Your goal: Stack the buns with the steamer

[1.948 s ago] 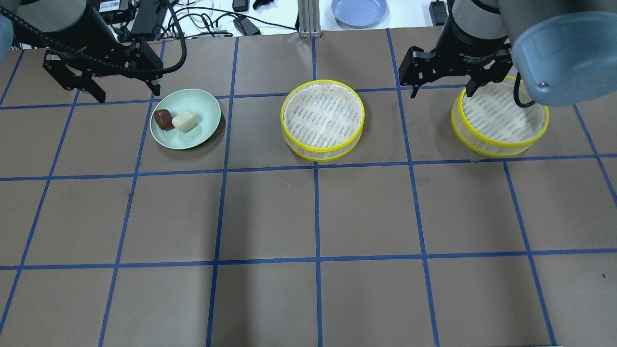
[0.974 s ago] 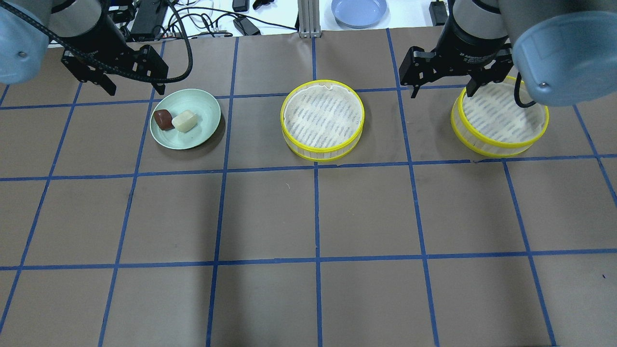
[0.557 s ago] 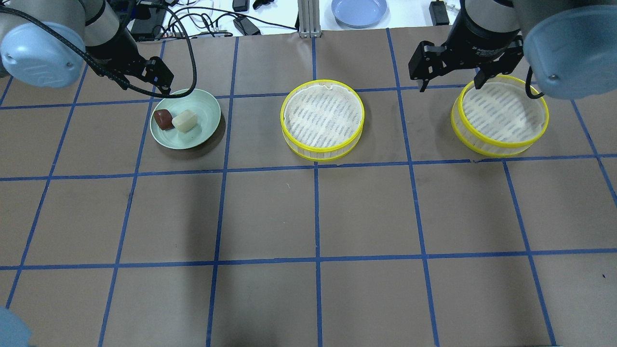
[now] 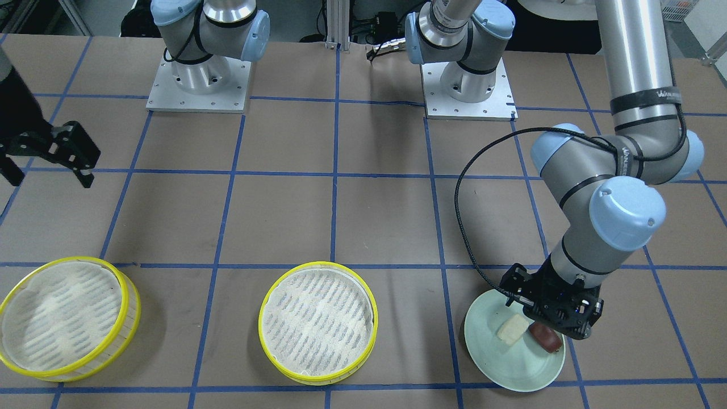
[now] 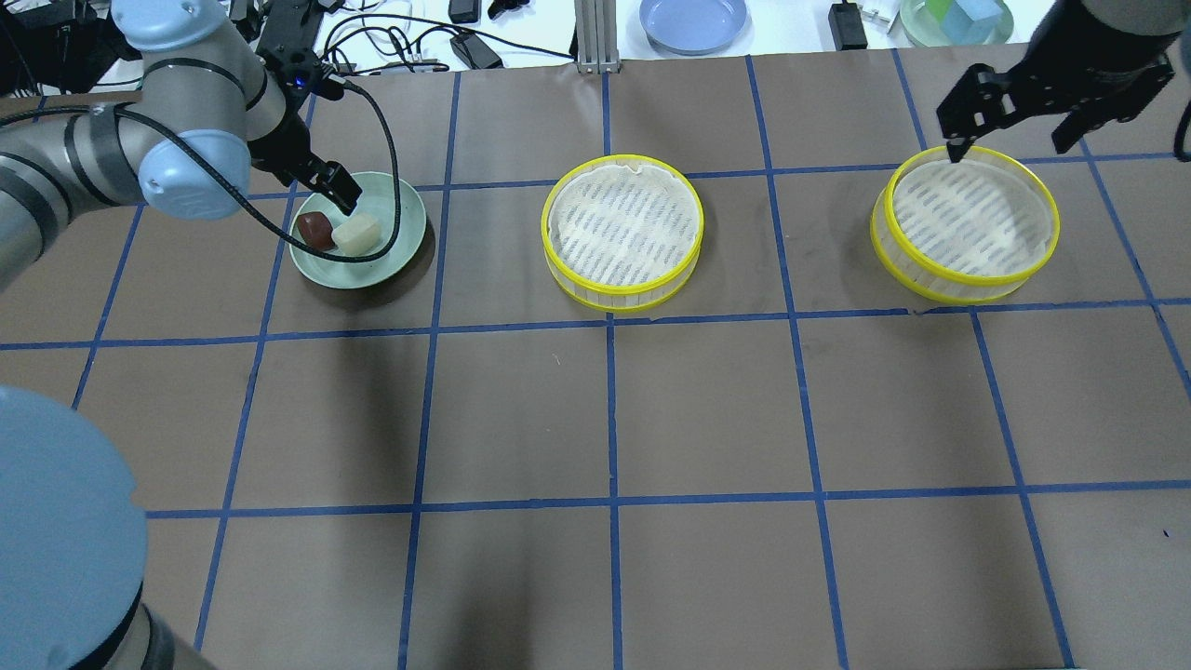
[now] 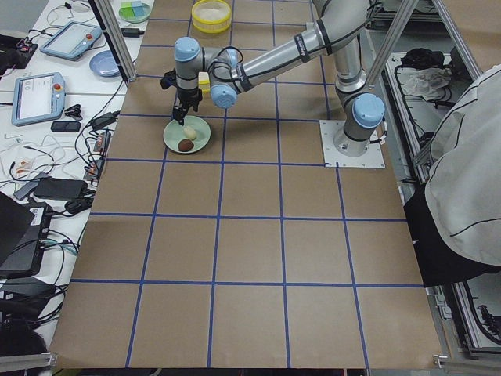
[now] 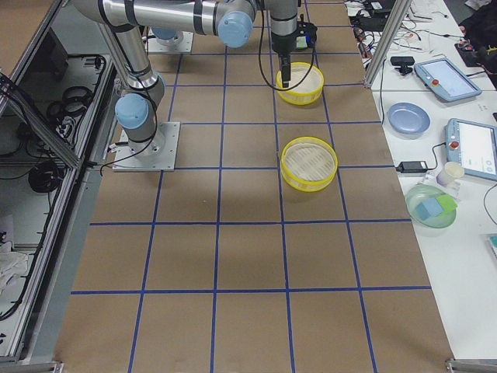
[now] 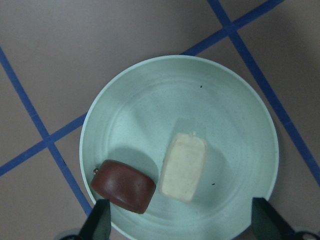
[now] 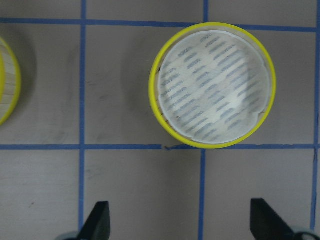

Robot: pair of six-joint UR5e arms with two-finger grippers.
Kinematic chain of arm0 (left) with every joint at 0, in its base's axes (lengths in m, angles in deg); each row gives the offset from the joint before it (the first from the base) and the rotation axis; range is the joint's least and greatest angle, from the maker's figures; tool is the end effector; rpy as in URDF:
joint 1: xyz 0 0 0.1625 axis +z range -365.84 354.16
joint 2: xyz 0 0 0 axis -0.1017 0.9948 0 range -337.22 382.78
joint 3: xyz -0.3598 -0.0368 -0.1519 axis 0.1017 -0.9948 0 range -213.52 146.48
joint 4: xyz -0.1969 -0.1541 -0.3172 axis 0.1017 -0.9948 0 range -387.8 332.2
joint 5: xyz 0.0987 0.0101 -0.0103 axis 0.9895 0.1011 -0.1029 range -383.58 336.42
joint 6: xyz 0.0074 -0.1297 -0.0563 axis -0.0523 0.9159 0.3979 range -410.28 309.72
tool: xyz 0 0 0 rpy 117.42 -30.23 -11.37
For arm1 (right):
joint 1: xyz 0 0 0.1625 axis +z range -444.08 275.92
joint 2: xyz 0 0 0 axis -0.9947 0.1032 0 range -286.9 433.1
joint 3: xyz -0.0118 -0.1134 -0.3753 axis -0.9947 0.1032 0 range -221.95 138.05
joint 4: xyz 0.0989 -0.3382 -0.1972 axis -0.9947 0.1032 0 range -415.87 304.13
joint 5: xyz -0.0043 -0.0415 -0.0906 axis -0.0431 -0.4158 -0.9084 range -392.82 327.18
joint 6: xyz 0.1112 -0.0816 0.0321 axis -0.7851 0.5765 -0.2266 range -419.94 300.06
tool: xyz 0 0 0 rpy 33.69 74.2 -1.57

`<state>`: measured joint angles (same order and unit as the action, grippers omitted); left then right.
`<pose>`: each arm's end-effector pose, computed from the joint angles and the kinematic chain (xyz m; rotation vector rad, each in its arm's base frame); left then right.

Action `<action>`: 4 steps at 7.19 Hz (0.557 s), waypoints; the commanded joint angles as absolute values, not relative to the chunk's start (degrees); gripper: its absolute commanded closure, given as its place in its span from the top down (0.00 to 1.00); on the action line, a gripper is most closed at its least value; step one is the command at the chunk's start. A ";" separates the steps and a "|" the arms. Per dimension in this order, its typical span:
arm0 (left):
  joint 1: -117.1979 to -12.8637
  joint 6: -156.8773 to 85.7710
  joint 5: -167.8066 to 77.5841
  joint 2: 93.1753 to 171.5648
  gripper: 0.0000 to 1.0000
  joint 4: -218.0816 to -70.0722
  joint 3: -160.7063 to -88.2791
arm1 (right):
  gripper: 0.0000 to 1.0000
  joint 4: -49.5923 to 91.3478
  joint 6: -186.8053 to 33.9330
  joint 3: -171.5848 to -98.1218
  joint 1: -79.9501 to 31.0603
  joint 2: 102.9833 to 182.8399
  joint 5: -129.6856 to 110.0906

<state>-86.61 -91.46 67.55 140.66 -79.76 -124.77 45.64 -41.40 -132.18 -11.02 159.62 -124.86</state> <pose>-0.0267 -0.6496 0.1992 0.8376 2.9337 -0.2022 -0.0296 -0.5369 0.4026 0.0389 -3.0607 0.1819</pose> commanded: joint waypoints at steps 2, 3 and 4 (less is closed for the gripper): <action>-86.61 -94.14 67.56 146.78 0.73 -75.52 -124.93 | 1.00 55.89 -29.73 -131.86 -20.25 148.91 -125.55; -86.61 -94.23 67.65 147.22 0.22 -75.61 -124.93 | 1.00 57.58 -27.70 -131.95 -22.36 146.26 -124.59; -86.61 -94.32 67.57 147.23 0.00 -75.61 -124.76 | 1.00 60.99 -27.59 -131.86 -22.38 143.71 -124.23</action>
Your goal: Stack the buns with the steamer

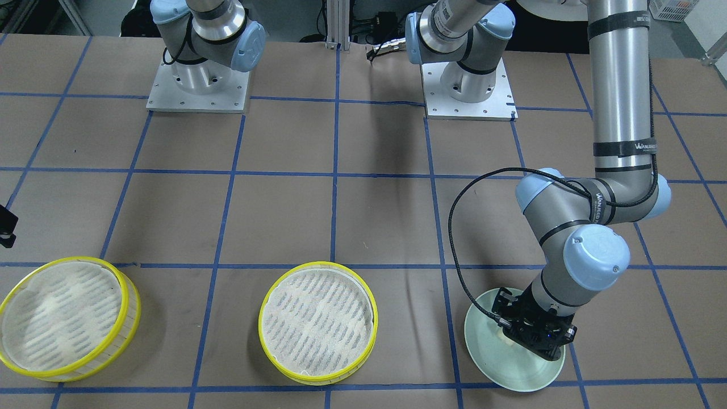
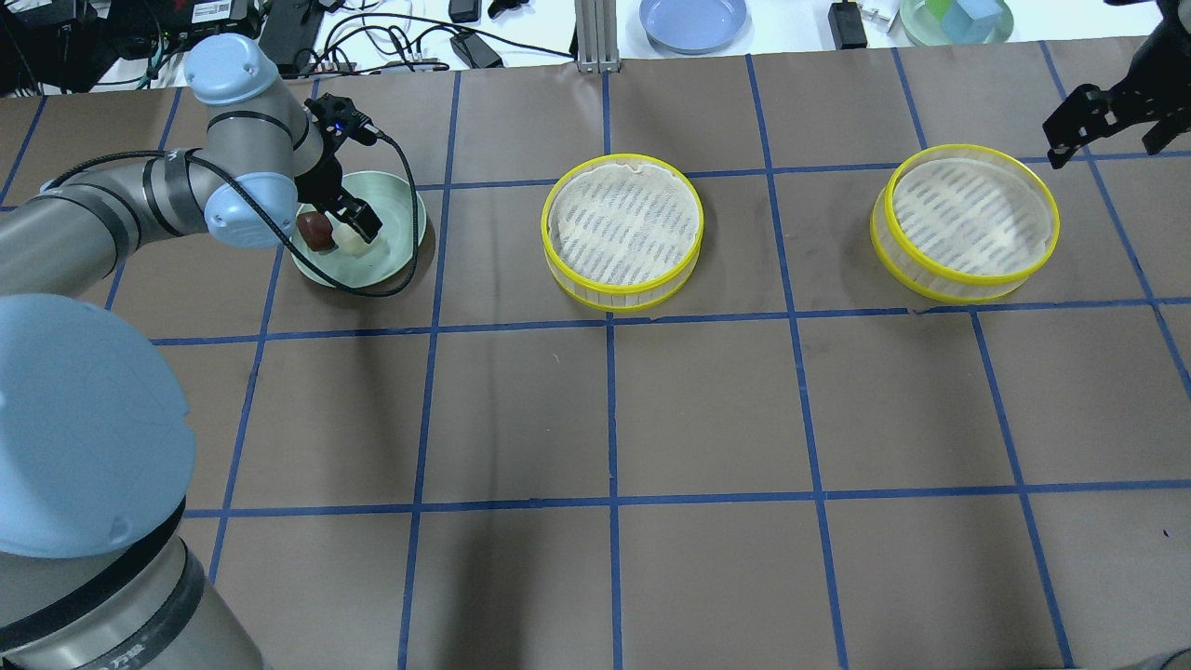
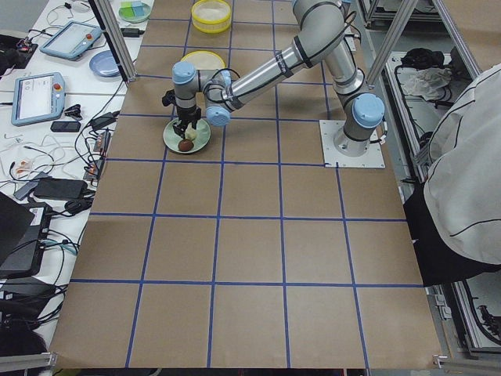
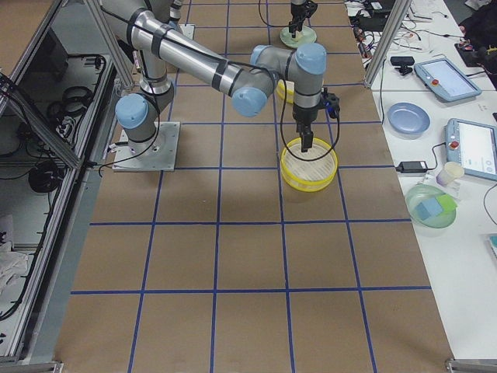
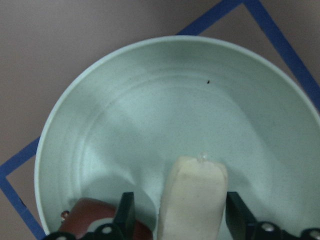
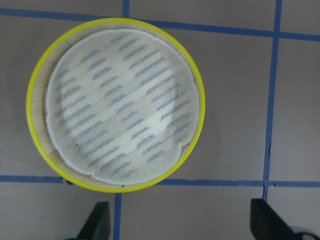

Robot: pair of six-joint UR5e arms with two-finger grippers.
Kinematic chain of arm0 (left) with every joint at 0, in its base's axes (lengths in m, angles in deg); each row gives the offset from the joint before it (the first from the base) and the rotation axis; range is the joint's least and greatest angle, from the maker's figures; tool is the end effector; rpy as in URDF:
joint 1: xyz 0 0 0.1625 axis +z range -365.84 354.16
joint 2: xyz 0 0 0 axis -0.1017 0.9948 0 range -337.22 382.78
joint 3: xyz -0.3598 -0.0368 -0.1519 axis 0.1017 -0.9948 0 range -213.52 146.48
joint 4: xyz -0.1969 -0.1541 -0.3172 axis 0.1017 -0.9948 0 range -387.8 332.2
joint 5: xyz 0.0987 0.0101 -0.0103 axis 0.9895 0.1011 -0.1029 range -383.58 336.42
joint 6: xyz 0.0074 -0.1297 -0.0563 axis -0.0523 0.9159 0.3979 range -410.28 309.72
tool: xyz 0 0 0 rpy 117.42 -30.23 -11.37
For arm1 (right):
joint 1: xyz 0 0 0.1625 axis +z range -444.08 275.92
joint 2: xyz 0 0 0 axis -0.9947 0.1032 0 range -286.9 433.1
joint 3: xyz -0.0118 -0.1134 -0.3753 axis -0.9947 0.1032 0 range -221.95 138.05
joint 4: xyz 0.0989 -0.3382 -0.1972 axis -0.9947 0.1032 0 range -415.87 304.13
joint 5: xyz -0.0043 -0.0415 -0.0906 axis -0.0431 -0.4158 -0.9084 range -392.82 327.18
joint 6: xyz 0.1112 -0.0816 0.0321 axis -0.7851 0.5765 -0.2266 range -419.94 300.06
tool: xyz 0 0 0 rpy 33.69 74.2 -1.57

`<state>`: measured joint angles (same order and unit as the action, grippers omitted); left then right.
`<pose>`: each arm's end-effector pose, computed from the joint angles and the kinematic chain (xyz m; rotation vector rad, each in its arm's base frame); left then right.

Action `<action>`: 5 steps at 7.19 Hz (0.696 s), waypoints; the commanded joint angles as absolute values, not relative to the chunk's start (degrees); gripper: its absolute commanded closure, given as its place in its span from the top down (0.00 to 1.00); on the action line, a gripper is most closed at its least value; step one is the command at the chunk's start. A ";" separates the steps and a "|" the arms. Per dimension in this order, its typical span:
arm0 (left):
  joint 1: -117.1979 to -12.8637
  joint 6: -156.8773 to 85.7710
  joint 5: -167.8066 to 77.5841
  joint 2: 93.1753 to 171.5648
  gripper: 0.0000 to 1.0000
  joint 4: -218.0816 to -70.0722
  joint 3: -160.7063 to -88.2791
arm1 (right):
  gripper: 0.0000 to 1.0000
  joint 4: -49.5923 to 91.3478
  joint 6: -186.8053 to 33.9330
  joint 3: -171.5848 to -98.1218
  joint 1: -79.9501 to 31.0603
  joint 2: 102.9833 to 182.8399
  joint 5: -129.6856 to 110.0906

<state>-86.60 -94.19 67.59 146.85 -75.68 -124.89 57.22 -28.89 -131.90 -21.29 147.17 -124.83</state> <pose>-0.0251 -0.6585 0.1373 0.9125 2.9289 -0.1460 -0.1562 -0.5842 0.3075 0.0986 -3.0449 0.1414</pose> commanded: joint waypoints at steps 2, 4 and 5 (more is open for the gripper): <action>-86.87 -88.39 64.95 145.13 0.00 -75.61 -123.79 | 1.00 73.45 -24.45 -131.77 -22.38 135.89 -124.05; -89.84 -66.74 59.49 141.97 0.00 -75.78 -121.52 | 1.00 74.65 -23.03 -131.68 -22.55 133.32 -119.84; -94.03 -53.67 57.22 140.82 0.00 -75.70 -120.37 | 1.00 74.74 -22.93 -131.68 -22.55 132.18 -119.74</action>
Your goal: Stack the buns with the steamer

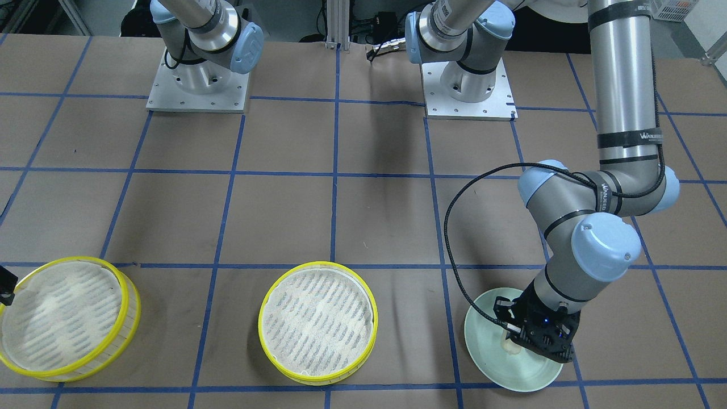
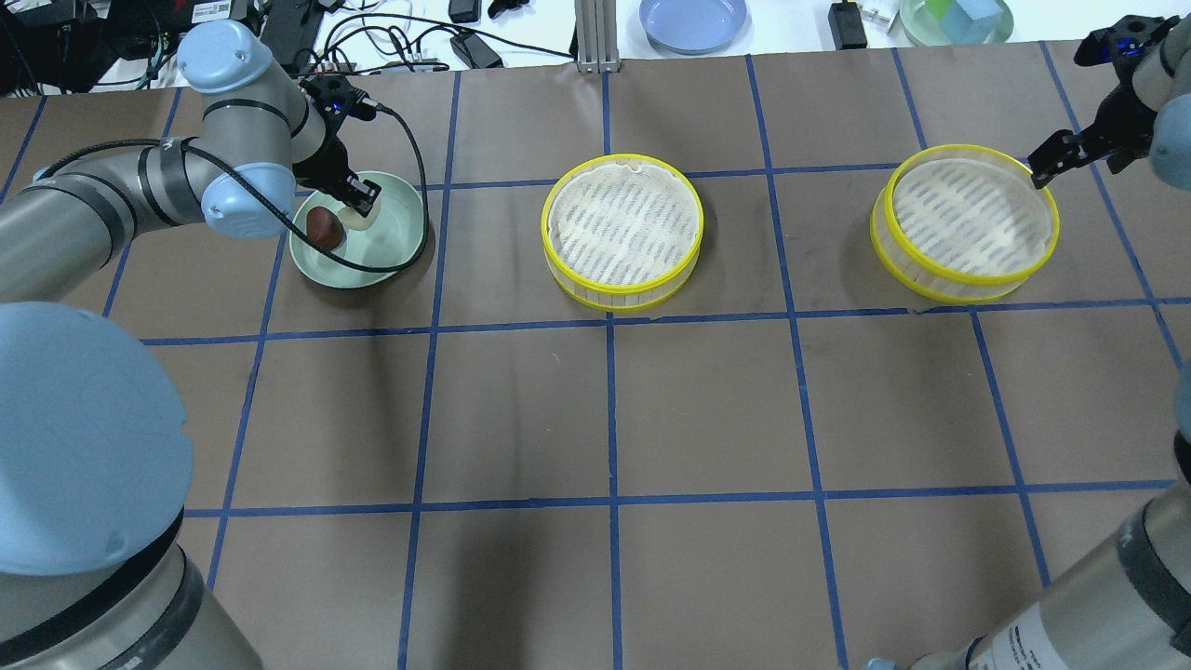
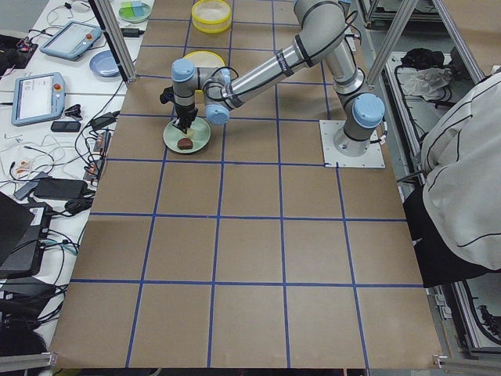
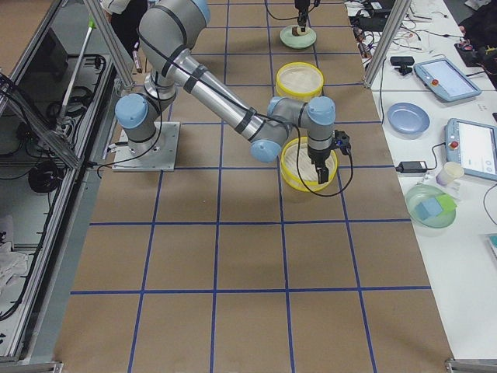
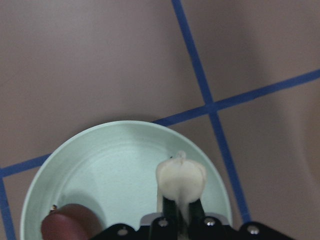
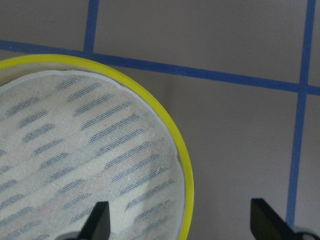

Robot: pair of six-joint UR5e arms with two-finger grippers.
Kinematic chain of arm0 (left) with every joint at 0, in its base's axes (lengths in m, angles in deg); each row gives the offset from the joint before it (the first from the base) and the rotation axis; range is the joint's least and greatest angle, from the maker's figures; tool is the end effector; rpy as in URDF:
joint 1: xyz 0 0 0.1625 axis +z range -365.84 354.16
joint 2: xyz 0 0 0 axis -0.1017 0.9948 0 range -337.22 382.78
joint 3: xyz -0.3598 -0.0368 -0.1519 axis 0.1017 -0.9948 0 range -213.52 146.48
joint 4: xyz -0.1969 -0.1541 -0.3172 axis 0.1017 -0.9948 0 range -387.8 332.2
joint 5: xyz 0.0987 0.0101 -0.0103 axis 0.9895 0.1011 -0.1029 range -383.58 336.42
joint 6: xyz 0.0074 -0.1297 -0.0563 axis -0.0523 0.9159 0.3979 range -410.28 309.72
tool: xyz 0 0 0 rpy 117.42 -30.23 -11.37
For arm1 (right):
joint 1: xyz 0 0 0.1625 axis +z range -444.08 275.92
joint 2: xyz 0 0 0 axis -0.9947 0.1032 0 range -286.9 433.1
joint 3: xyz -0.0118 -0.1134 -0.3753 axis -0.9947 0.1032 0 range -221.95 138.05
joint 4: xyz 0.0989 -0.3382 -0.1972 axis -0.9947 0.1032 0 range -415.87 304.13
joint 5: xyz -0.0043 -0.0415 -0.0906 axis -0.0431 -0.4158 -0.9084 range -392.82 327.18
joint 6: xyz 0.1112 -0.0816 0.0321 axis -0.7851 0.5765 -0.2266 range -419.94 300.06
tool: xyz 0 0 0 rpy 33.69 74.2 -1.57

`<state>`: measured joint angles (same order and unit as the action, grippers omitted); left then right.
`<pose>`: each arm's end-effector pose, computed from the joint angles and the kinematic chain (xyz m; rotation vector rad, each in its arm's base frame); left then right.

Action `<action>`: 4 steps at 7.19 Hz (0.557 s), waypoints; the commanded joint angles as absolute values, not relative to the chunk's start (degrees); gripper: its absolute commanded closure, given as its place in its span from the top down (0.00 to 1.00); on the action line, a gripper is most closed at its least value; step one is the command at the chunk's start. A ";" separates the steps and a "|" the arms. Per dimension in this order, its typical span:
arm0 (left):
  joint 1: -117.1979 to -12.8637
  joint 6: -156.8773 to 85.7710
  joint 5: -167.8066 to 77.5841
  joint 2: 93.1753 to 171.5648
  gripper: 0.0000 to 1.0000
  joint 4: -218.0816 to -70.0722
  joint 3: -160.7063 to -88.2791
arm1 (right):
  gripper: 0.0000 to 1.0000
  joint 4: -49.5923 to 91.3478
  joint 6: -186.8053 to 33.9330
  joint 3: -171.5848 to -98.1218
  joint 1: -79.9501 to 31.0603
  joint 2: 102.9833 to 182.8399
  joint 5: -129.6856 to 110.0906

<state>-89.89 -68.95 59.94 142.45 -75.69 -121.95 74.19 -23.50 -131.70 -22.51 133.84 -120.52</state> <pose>-0.0800 -0.6732 0.2114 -0.3600 -3.0360 0.4038 -0.1874 -0.6377 0.2000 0.2195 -3.0512 0.2824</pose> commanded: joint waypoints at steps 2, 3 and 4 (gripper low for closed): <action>-100.03 -35.14 48.54 142.03 0.00 -73.96 -120.18 | 0.88 74.91 -21.11 -131.68 -23.60 130.33 -119.83; -101.62 -30.12 43.27 143.17 0.00 -71.07 -120.36 | 0.69 74.91 -20.48 -131.68 -24.13 129.36 -120.18; -102.94 -27.11 39.74 144.49 0.00 -70.95 -120.45 | 0.45 74.83 -20.47 -131.68 -24.66 129.18 -120.10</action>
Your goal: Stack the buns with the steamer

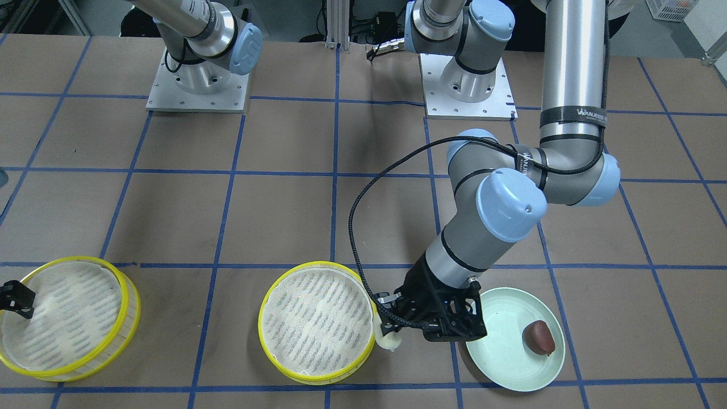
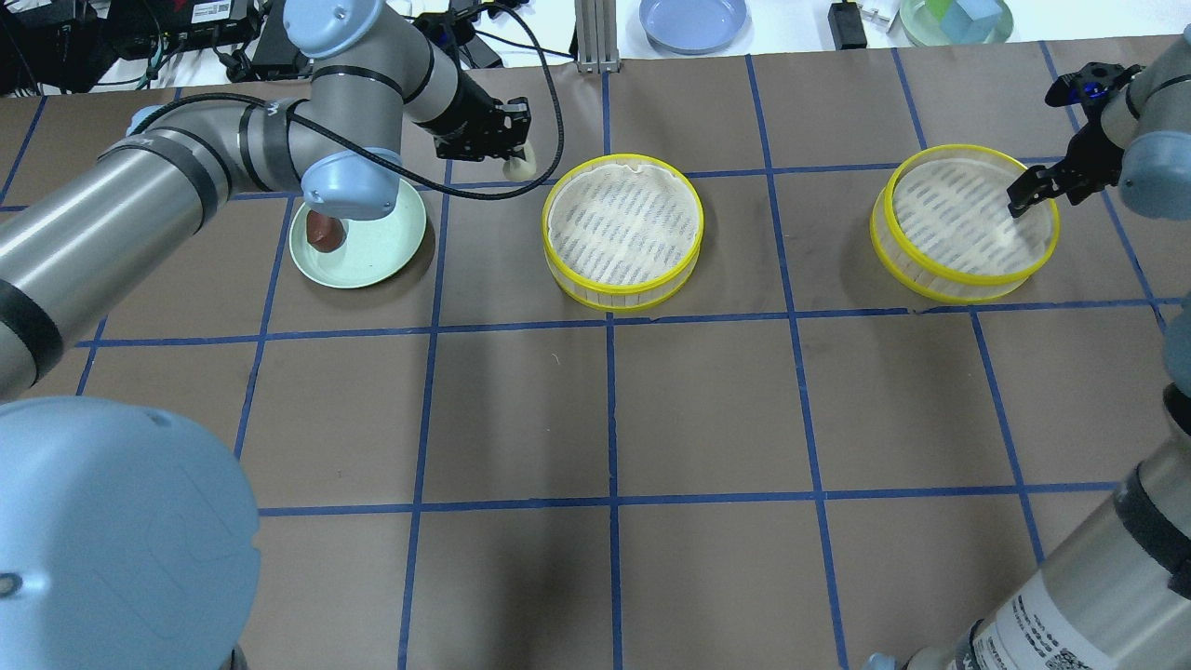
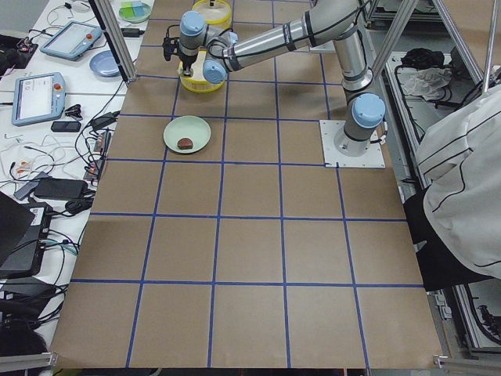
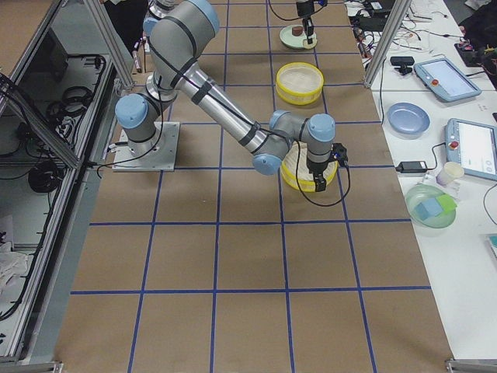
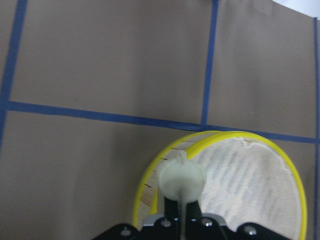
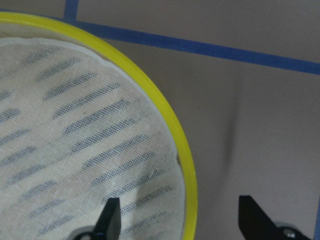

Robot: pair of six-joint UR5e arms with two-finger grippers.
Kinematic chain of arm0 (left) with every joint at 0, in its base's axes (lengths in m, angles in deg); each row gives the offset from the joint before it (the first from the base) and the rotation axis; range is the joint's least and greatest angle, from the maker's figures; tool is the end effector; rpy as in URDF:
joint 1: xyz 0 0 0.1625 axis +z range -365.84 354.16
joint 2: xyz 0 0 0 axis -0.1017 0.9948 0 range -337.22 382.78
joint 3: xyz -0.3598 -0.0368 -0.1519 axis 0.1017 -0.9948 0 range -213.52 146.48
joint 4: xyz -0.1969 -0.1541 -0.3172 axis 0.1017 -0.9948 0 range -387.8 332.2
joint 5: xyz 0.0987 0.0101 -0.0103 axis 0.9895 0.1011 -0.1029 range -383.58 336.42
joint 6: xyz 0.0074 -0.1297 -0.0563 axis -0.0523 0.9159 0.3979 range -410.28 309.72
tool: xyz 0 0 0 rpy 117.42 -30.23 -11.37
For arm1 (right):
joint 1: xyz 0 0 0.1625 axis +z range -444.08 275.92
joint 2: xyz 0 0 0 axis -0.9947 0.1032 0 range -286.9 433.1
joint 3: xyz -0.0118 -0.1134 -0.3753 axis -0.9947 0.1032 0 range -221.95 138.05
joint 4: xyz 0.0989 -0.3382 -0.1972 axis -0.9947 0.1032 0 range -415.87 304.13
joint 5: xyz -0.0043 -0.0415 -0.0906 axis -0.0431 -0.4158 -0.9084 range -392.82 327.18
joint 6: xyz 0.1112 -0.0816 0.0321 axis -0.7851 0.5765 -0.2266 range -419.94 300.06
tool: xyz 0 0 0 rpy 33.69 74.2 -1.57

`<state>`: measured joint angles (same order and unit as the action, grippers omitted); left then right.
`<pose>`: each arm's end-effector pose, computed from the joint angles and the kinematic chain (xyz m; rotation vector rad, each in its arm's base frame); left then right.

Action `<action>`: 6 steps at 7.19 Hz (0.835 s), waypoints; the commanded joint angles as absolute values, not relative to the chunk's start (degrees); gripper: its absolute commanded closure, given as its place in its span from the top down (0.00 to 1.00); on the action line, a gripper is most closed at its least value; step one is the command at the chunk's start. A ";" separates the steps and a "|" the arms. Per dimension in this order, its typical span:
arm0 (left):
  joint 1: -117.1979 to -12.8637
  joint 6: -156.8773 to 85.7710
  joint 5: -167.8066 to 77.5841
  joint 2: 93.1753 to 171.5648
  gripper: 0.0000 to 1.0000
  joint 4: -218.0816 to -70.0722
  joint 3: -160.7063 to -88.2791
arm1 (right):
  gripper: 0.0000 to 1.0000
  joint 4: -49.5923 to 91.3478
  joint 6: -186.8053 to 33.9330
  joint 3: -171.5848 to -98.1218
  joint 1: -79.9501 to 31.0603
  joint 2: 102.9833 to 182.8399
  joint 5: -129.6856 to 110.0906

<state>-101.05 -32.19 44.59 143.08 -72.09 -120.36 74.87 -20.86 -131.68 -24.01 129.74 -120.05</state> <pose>-0.2464 -0.6539 0.2344 0.2171 -2.6797 0.3256 -0.2043 -0.6355 0.1551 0.2520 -3.0882 0.2129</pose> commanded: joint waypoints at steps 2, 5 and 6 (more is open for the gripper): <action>-104.18 -24.54 38.74 145.82 0.24 -71.56 -122.02 | 0.00 74.56 -20.73 -131.68 -24.66 129.27 -119.48; -104.18 -23.92 39.00 145.82 1.00 -71.48 -123.35 | 0.00 74.04 -20.82 -131.68 -24.58 130.93 -119.57; -104.18 -23.92 39.17 145.47 1.00 -71.57 -123.00 | 0.00 73.34 -21.08 -131.68 -24.57 132.33 -119.57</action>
<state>-104.17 -24.07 39.03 145.75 -71.50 -123.18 74.02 -20.88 -131.68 -24.62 130.88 -119.54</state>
